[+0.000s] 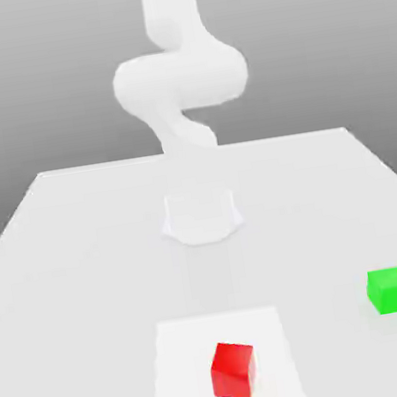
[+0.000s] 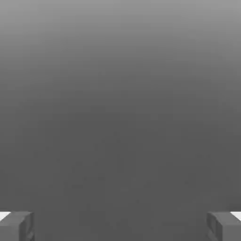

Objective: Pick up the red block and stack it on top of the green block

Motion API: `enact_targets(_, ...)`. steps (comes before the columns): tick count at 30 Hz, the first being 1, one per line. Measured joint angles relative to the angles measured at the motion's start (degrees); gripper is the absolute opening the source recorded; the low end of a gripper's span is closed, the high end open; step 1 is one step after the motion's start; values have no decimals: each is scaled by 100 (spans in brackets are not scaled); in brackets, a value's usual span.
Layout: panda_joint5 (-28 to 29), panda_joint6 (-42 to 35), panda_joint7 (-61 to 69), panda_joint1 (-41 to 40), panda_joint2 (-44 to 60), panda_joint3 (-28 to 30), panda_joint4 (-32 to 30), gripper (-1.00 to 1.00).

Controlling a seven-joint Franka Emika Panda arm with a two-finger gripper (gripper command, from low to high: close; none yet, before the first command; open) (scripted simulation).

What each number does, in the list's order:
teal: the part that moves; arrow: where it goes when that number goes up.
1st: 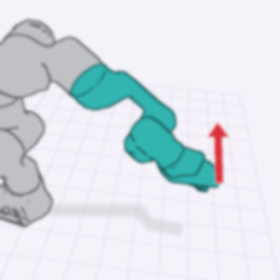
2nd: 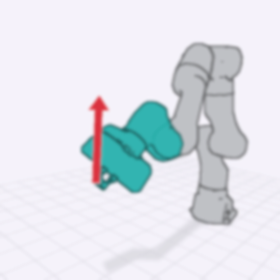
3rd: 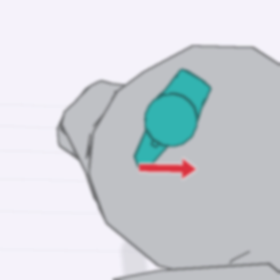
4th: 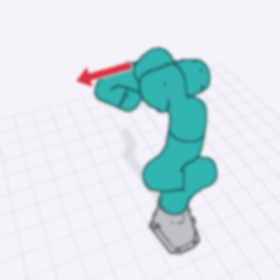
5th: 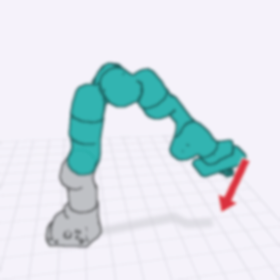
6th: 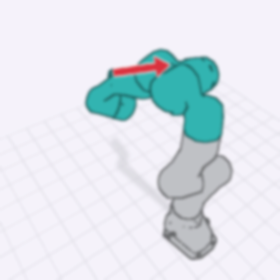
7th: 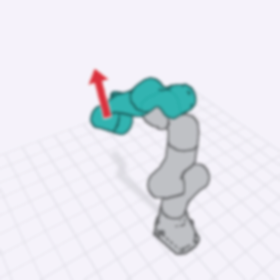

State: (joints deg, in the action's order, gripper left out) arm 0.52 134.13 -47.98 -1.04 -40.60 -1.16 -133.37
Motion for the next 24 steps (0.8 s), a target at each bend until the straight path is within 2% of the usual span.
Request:
enact_targets(15, 329, 1412, -1304, -406, 3157, -455, -954, 0)
enact_targets(24, 227, 2343, -1794, -359, 5004, -463, -1425, 0)
